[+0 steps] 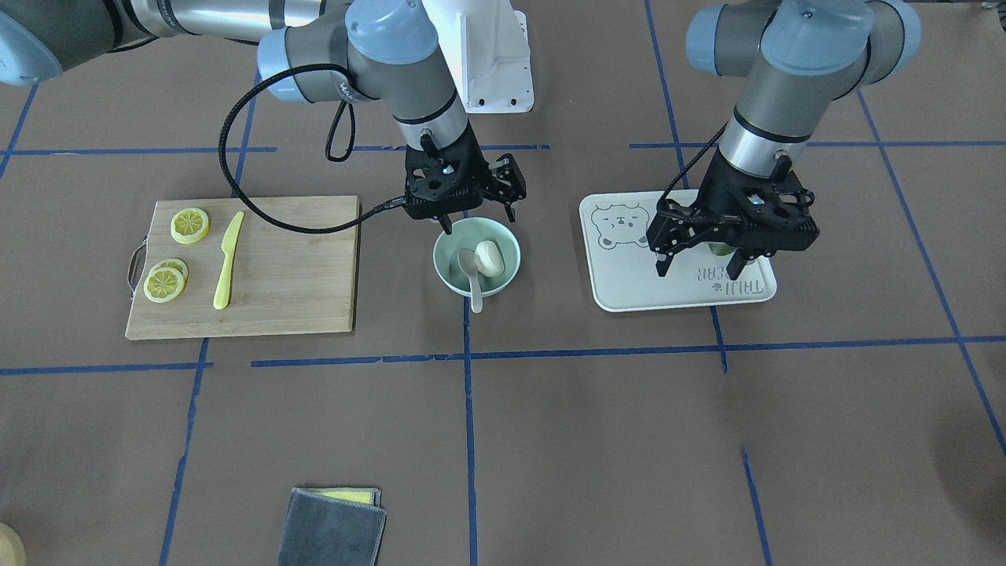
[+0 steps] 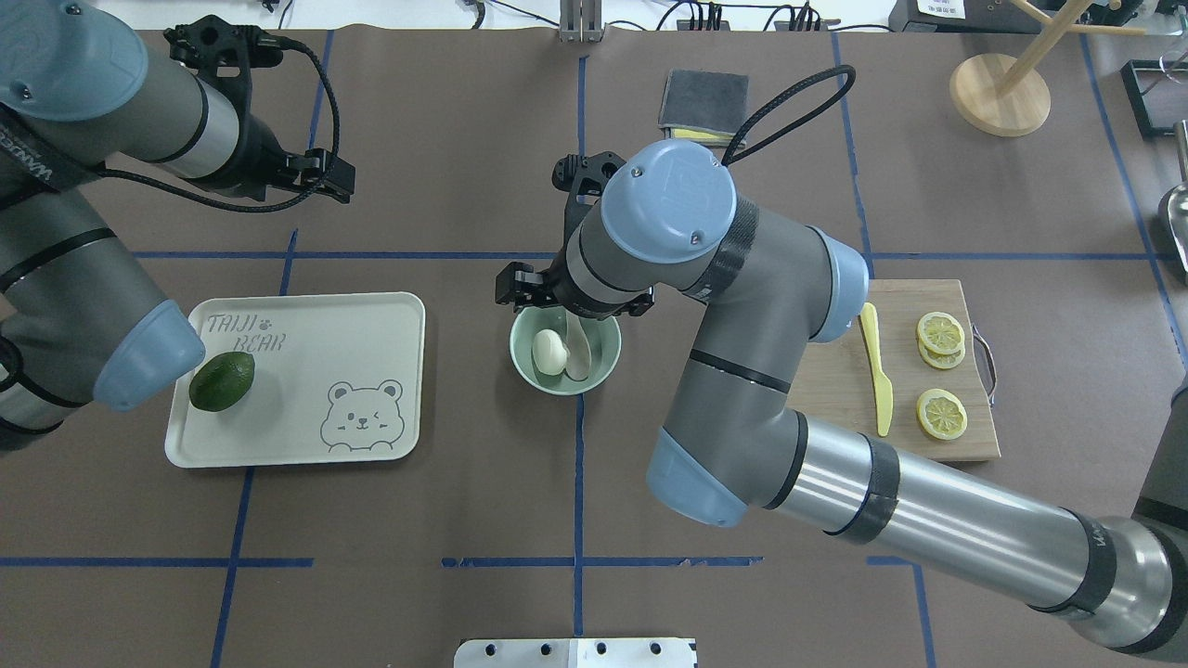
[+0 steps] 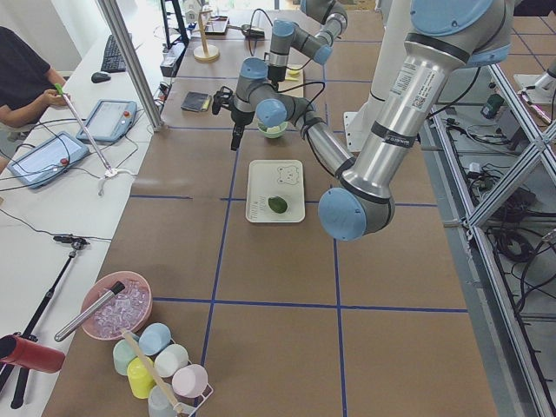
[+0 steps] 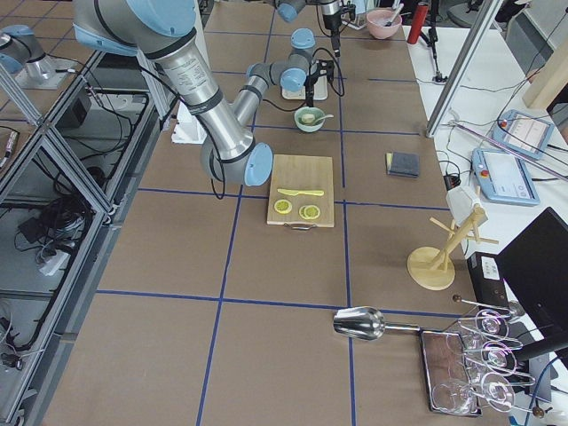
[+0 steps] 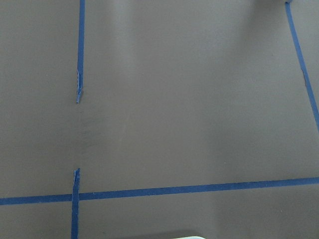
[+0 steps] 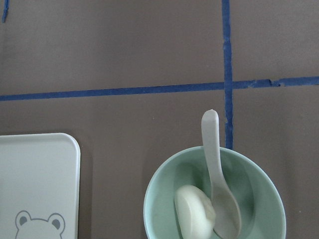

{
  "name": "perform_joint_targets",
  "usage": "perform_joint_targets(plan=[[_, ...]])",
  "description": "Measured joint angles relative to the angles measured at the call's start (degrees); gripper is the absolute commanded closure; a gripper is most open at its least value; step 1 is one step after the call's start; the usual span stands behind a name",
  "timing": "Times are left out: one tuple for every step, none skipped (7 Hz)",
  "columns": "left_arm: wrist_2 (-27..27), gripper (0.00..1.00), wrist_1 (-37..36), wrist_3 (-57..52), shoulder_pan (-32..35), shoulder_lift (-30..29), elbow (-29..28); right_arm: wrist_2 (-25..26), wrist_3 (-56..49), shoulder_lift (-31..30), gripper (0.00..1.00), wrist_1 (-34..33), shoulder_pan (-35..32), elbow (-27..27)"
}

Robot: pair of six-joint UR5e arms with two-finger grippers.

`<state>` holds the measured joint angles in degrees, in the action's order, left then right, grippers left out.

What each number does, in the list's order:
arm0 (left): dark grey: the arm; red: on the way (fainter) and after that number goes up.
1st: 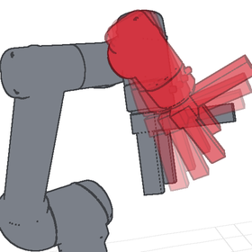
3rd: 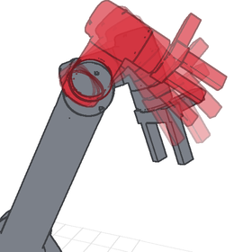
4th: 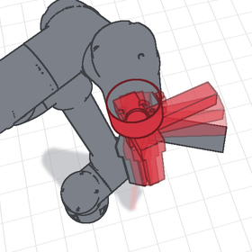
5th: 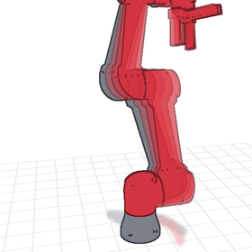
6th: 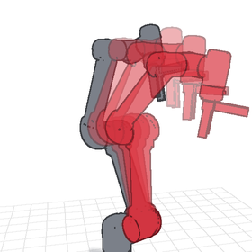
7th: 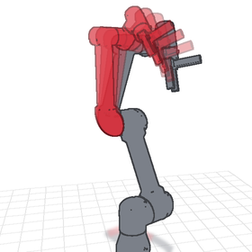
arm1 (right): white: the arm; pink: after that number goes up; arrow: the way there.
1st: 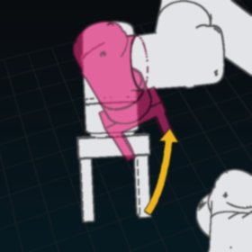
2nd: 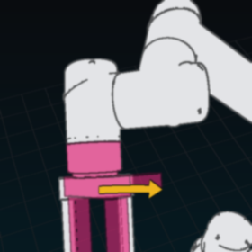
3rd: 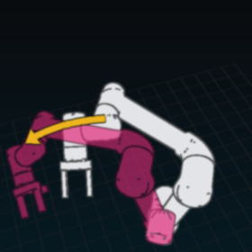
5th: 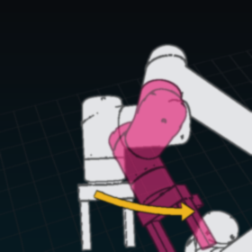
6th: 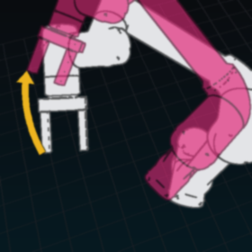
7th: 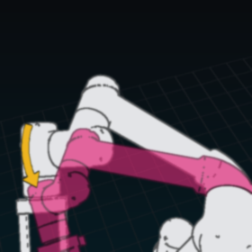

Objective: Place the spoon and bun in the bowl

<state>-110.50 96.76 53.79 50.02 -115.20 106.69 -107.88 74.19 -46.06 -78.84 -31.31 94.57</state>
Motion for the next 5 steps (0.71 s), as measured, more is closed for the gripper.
perform_joint_targets(plan=[[-0.9,0.00,0.0,-1.8,1.1,1.1,0.0,-1.4,-0.5,-1.6,0.00,-1.0,-2.0,1.4],[-2.7,0.00,0.0,-4.7,2.8,2.7,0.1,-2.2,-2.4,-3.6,0.00,-3.8,-4.0,3.6],[-4.8,0.00,-0.1,-9.3,5.5,4.7,0.1,-2.5,-7.5,-5.8,0.00,-8.4,-6.1,6.5],[-7.7,0.00,-0.1,-15.8,9.6,7.6,0.1,-2.8,-13.8,-8.2,0.00,-12.4,-8.3,9.2],[-11.0,0.00,-0.1,-24.0,14.9,11.2,0.2,-3.7,-20.0,-11.0,0.00,-14.4,-11.1,10.9]])
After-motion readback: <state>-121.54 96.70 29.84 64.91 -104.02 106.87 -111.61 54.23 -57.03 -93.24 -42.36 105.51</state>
